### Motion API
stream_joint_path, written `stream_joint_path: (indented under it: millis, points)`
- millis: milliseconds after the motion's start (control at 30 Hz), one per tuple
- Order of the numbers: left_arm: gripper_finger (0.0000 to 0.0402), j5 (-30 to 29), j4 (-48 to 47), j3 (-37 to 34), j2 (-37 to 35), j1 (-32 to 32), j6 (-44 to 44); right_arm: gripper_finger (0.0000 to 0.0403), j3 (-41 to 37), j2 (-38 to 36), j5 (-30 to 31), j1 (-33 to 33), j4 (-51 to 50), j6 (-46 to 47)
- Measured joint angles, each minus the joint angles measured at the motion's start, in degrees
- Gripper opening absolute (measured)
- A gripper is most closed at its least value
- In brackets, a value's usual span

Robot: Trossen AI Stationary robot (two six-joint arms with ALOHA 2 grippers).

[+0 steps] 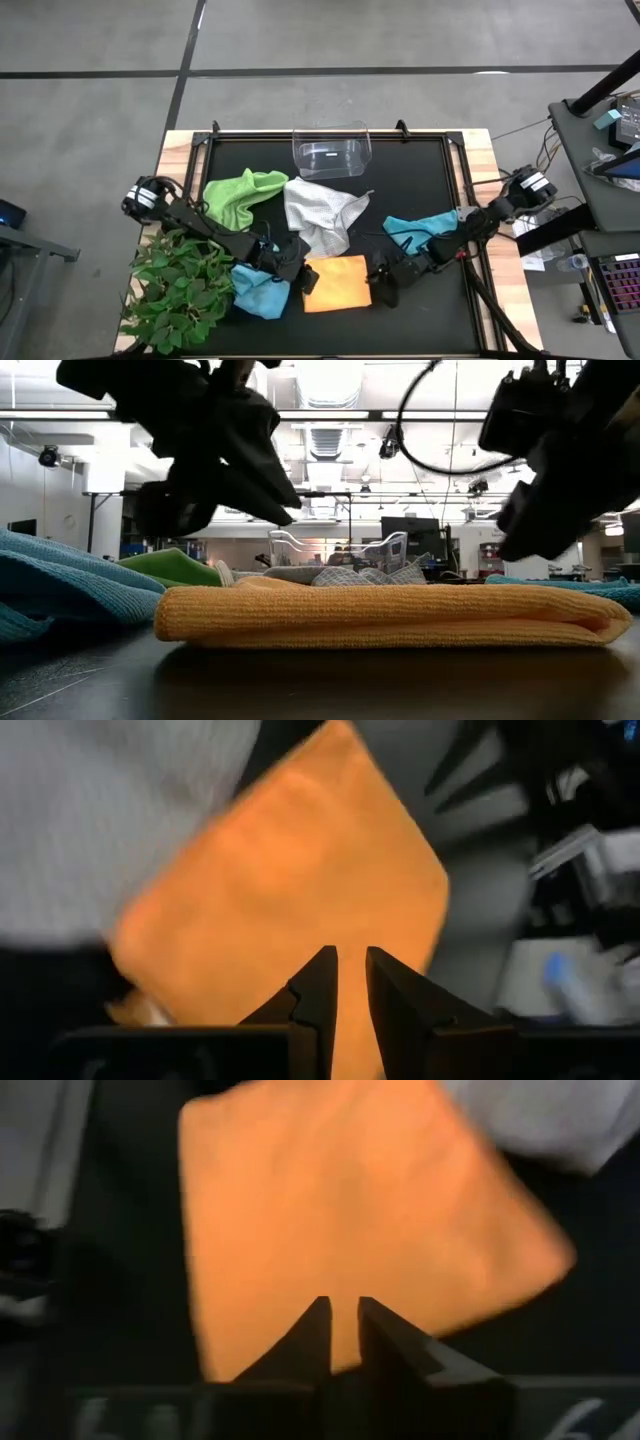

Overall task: Fold microfiber towels
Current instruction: Put the orange microfiber cloth into the transparent bin

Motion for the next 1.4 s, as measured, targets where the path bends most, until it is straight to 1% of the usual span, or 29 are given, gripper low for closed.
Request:
stream_joint_path:
  millis: [67, 133, 233, 333, 467, 600, 667, 733, 833, 967, 1167, 1400]
  points:
    - [0.0042, 4.89, -0.13, 0.0, 0.0, -0.09, -2.31, 0.0084, 0.0, -0.19, -3.35, 0.44, -0.76, 4.33]
    - [0.0046, 8.43, -0.07, -0.02, 0.13, -0.14, -3.48, 0.0111, -0.02, -0.21, -4.61, 0.81, -1.69, 7.79]
    - [0.0067, 8.9, -0.22, -0.11, 0.82, -0.13, -7.81, 0.0152, -0.02, -0.31, -4.56, 1.12, -2.78, 10.4]
    - [0.0099, 8.9, -1.55, -0.12, 0.89, 0.15, -8.59, 0.0192, -0.02, -0.31, -4.53, 1.17, -2.78, 11.31]
    - [0.0149, 9.86, -9.81, -0.2, 0.87, 1.2, -12.34, 0.0236, -0.02, -0.28, -4.52, 1.17, -2.71, 11.29]
    - [0.0184, 9.43, -14.79, -0.2, 0.87, 1.18, -13.06, 0.0266, -0.02, -0.28, -4.5, 1.17, -2.75, 10.76]
    - [0.0192, 7.37, -14.31, -0.19, 0.87, 1.09, -12.86, 0.0274, -0.02, -0.26, -4.43, 1.17, -2.76, 10.75]
    - [0.0194, 4.53, -12.88, 0.02, 0.85, 1.14, -12.69, 0.0277, -0.02, -0.07, -3.11, 1.17, -2.78, 10.76]
    - [0.0195, 2.65, -10.27, 0.03, 1.22, 1.18, -12.15, 0.0278, -0.17, 1.02, -0.96, 1.27, -3.1, 11.74]
    - [0.0195, 2.56, -8.71, 0.07, 3.1, 1.09, -11.74, 0.0274, -0.21, 3.3, 0.43, 1.27, -2.76, 13.47]
    - [0.0195, 2.52, -2.96, 0.09, 6.36, 1.14, -11.59, 0.0274, -0.17, 6.7, 2.31, 0.98, 3.89, 12.91]
    - [0.0195, 2.52, 2.74, 0.25, 8.84, 1.14, -11.5, 0.0259, -0.2, 9.27, 3.22, -0.95, 9.68, 10.72]
